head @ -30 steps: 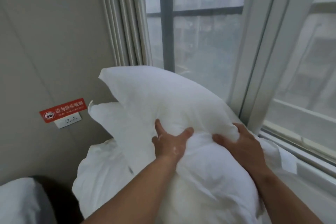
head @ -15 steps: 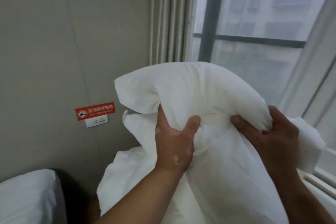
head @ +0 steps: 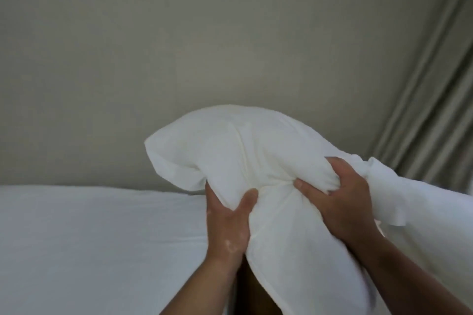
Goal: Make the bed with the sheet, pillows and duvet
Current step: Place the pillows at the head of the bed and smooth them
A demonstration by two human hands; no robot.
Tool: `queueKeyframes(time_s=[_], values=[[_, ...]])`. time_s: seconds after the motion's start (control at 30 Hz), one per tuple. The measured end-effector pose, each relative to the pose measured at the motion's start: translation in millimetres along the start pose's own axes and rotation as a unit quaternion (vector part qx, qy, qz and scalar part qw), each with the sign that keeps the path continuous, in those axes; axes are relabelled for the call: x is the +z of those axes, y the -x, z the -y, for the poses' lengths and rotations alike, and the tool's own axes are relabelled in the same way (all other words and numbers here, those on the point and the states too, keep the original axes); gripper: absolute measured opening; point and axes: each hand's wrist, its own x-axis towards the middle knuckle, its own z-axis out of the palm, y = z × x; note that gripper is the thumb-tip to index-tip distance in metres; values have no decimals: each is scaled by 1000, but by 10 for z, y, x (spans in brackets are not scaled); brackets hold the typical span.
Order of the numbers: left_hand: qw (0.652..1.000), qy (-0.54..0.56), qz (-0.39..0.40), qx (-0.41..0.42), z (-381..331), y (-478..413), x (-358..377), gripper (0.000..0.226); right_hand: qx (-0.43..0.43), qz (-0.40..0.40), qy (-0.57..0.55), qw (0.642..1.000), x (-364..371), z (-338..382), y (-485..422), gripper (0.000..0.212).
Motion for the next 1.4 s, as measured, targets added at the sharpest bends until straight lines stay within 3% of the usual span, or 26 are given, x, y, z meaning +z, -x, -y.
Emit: queueKeyframes(time_s=[0.2, 0.3, 0.43, 0.53, 0.63, 0.7, 0.77, 0.83, 0.93, 0.97, 1.03, 1.1, 1.2, 1.3, 1.4], values=[[988, -18, -138, -60, 511, -287, -1224, 86, -40, 172, -47, 983, 1585, 88, -91, 39], [981, -38, -181, -57, 783, -455, -1550, 80, -75, 229, -71, 968, 2201, 11, -224, 38], [973, -95, -193, -90, 1336, -829, -1835, 74, -100, 274, -96, 952, 3008, -415, -423, 36], [954, -143, -173, -201, 1882, -1131, -1994, 70, -60, 335, -81, 937, 3694, -1086, -447, 40], [897, -198, -129, -374, 2327, -1447, -2138, 66, 0, 420, -43, 907, 4341, -1842, -344, 46], [813, -356, 1, -461, 2584, -1735, -2271, 43, 45, 471, -1, 881, 4652, -2331, -264, 53], [722, -499, 158, -451, 2810, -2074, -2486, 49, 83, 513, 43, 853, 4805, -2779, -201, 55], [662, -610, 211, -380, 2947, -2519, -2701, 53, 115, 537, 65, 833, 4810, -3177, -151, 60], [646, -680, 149, -313, 3104, -3301, -3032, 80, 160, 570, 57, 804, 4761, -3486, -172, 82], [623, -703, 162, -302, 3161, -3572, -3108, 90, 177, 583, 44, 791, 4775, -3530, -219, 91], [563, -746, 224, -277, 3317, -4098, -3244, 105, 252, 568, 3, 783, 4869, -3598, -352, 101], [514, -765, 293, -254, 3502, -4543, -3314, 123, 315, 512, 1, 799, 5023, -3735, -474, 111], [461, -757, 384, -260, 3806, -4941, -3283, 149, 312, 532, 94, 782, 5291, -3872, -576, 132], [451, -736, 398, -310, 4077, -5012, -3204, 157, 342, 570, 113, 738, 5493, -3908, -620, 145], [429, -755, 389, -306, 4134, -4906, -3130, 144, 360, 597, 98, 710, 5500, -3824, -718, 139]])
